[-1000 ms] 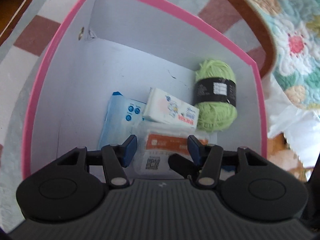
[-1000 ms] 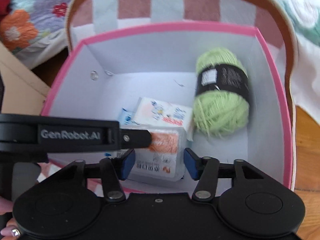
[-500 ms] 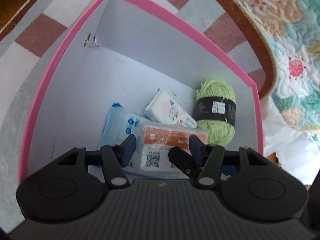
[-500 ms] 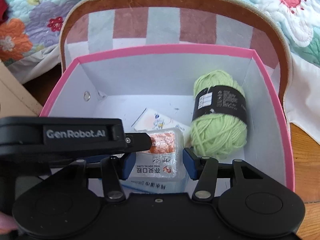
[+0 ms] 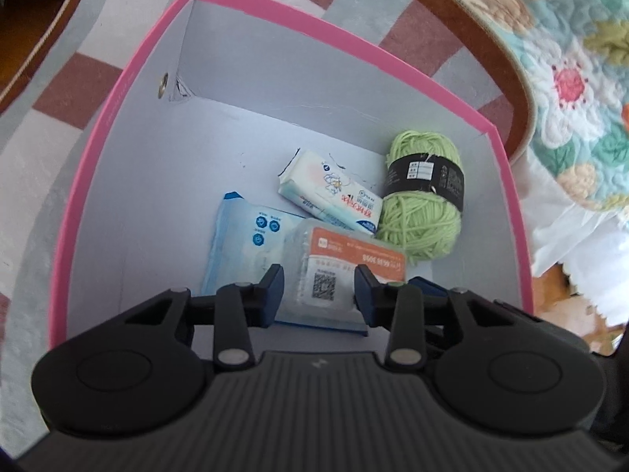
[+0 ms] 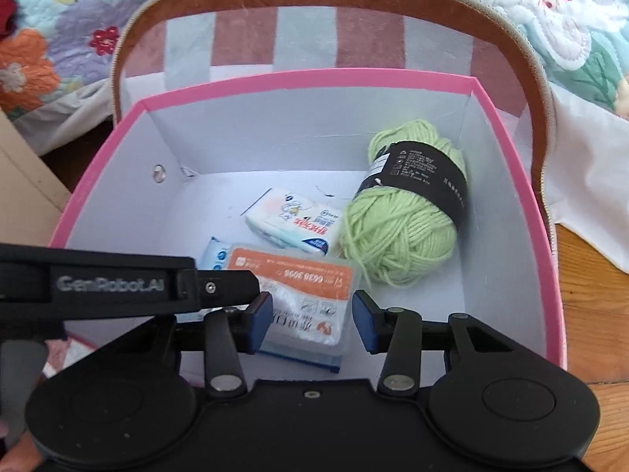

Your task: Organize objects

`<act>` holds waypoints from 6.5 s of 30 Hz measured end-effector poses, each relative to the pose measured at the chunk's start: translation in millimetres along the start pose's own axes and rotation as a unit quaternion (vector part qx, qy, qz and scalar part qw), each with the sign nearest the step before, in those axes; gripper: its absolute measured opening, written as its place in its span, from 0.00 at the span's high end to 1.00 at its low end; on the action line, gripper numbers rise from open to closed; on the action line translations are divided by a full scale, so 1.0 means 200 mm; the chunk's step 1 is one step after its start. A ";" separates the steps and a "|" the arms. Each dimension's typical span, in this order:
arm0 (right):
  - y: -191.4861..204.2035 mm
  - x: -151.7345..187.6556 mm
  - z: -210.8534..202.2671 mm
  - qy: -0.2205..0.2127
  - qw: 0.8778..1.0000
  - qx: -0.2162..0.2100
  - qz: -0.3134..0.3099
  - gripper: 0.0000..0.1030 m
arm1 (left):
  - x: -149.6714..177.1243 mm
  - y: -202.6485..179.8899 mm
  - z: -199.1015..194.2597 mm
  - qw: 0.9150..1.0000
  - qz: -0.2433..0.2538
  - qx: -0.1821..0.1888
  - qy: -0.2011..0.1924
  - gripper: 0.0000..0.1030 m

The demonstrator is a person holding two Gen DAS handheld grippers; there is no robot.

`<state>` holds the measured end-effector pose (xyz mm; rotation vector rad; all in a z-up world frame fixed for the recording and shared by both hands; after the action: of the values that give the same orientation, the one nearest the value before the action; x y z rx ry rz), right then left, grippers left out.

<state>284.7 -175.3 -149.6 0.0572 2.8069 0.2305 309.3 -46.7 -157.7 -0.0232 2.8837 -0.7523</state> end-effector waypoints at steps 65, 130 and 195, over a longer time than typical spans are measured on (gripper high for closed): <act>0.10 0.99 -0.44 -0.015 0.964 -0.016 -0.266 0.23 | 0.95 -0.11 0.01 0.998 0.023 -0.044 0.042 0.22; 0.04 1.05 -0.19 0.030 0.995 -0.088 -0.025 0.61 | 0.99 -0.08 0.08 0.998 -0.015 0.032 0.050 0.68; 0.14 1.12 -0.09 0.054 0.995 -0.058 -0.065 0.61 | 1.07 0.06 0.15 0.990 -0.103 0.048 0.080 0.55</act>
<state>67.6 -136.6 -198.9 -0.1688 2.8838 0.3765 103.1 -61.5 -221.3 -0.2647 3.0241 -0.9693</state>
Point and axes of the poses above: each gripper's, at about its wrist camera, not at the fingertips, and z roughly the way its jaws point, y to its left, x to its underside, the point moved 7 cm from there along z, roughly the way its jaws point, and after that the axes turned 13 degrees about y, right-handed, at the moved point
